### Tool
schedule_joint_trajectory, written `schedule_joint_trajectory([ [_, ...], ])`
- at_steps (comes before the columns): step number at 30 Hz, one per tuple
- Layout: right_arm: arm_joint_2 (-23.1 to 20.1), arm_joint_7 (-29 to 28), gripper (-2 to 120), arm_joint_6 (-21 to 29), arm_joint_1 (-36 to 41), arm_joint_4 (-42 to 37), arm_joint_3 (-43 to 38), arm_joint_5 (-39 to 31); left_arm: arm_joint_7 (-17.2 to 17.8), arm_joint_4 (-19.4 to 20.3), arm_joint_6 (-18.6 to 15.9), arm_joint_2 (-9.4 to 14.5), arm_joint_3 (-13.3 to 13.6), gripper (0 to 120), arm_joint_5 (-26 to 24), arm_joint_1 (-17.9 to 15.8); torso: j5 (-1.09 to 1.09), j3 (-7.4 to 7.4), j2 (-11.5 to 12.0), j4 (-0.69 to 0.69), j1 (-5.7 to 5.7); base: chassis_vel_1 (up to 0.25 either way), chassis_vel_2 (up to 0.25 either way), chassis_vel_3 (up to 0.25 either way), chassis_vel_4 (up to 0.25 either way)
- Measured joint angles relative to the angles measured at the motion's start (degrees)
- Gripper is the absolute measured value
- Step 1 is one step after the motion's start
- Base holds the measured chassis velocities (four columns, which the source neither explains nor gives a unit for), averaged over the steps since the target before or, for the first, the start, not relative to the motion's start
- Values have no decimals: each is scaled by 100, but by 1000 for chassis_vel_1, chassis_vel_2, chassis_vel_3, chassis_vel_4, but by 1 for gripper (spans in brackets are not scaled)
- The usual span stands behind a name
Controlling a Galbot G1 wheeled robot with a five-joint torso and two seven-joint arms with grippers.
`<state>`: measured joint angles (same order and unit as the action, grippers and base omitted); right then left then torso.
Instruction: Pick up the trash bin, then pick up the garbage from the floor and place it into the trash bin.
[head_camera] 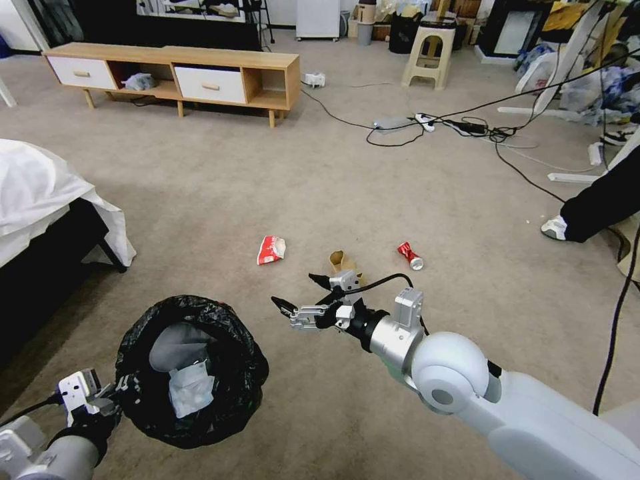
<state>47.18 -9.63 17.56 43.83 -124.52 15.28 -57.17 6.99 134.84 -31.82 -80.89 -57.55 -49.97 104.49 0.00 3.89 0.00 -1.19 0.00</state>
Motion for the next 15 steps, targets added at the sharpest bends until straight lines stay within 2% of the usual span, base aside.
schedule_joint_trajectory([
  [11,61,-11,100,5,-91,40,64,-29,41,-85,175,110,-14,1,-7,-58,1,0,0,4,0,64,61,74,62],
  [13,63,-18,100,5,-92,41,64,-31,40,-92,188,119,-14,1,-5,-65,0,0,0,3,0,0,0,0,0],
  [15,61,-32,100,5,-91,40,57,-38,40,-99,197,136,-14,1,-5,-78,0,0,0,-3,0,0,0,0,0],
])
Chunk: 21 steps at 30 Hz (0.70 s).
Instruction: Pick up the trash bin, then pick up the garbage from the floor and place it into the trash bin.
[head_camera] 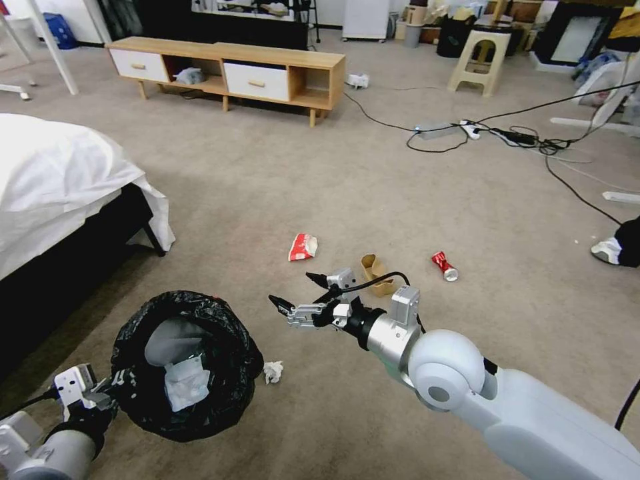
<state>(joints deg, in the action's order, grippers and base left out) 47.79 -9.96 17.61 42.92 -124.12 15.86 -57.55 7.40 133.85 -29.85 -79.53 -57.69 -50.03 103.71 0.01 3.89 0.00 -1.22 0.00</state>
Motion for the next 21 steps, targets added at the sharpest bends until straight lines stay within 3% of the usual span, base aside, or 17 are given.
schedule_joint_trajectory([
  [21,-167,-113,100,194,478,-48,-340,56,60,-95,15,222,-19,1,-51,-91,-1,0,0,3,0,0,0,0,0],
])
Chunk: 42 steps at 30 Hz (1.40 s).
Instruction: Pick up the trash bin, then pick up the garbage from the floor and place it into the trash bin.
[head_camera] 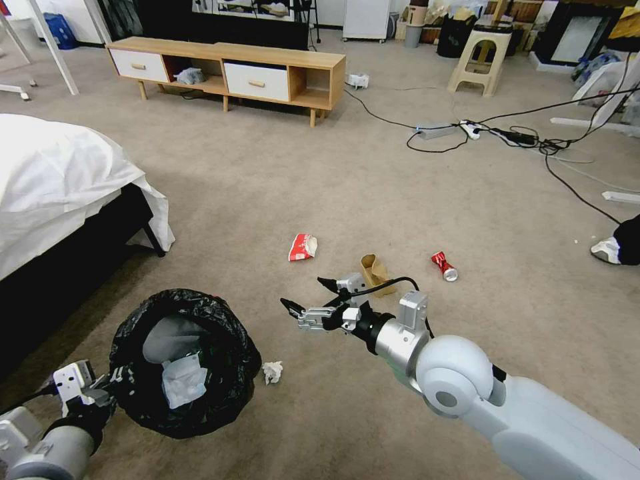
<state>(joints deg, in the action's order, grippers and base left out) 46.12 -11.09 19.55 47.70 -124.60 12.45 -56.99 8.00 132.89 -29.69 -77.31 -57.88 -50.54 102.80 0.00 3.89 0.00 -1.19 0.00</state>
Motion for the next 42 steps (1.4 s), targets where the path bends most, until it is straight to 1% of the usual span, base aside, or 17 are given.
schedule_joint_trajectory([
  [12,15,-57,100,11,-85,31,82,-46,82,-60,0,65,3,1,-58,-68,0,-1,0,0,0,-5,4,4,-3],
  [20,21,-63,100,8,-148,23,114,-49,100,-81,9,98,3,1,-67,-112,0,2,0,0,0,-136,136,138,-144],
  [29,103,-110,100,1,-519,120,423,-117,93,-177,47,120,-220,1,-1,-107,0,-1,1,1,0,-39,35,41,-36],
  [37,141,-136,100,7,-616,178,528,-124,84,-187,53,115,-335,1,-4,-110,1,0,1,1,0,0,0,0,0],
  [40,121,-128,100,44,-621,233,593,-107,91,-203,53,103,-391,1,32,-110,0,-1,1,-1,0,0,0,0,0],
  [42,120,-117,100,115,-721,341,804,-103,99,-252,63,70,-477,1,141,-119,1,0,1,0,0,0,0,0,0],
])
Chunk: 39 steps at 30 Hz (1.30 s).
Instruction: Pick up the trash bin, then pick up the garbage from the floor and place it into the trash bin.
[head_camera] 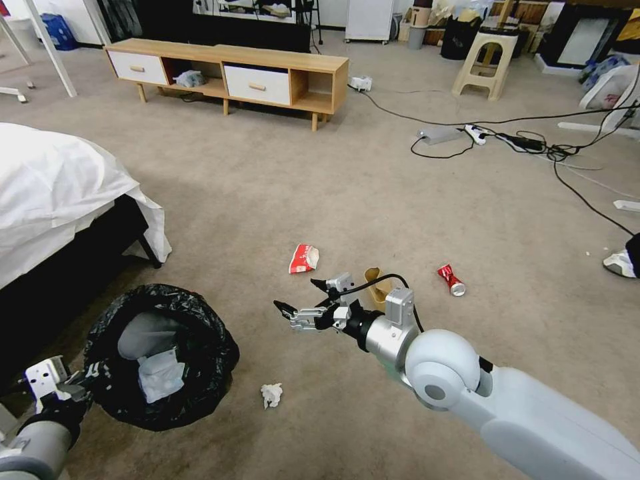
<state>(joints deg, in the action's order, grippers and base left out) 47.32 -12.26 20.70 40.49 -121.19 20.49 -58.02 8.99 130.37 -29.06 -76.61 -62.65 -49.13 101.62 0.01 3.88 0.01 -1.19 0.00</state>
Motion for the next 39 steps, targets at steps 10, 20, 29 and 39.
schedule_joint_trajectory([
  [10,249,-164,100,164,-493,591,682,-135,-143,-139,47,-109,-188,1,98,37,0,0,0,1,0,0,0,0,0],
  [20,626,-431,100,281,-959,1464,1472,-317,-303,-351,103,-83,-242,1,115,-43,-1,0,-1,0,0,0,0,0,0],
  [29,1142,-622,100,346,-1181,2174,1855,-457,-412,-445,126,-44,94,1,200,-68,0,1,-1,1,0,0,0,0,0],
  [39,1545,-682,100,396,-1210,2628,1985,-626,-339,-567,124,153,137,1,201,-178,0,1,-1,1,0,0,0,0,0],
])
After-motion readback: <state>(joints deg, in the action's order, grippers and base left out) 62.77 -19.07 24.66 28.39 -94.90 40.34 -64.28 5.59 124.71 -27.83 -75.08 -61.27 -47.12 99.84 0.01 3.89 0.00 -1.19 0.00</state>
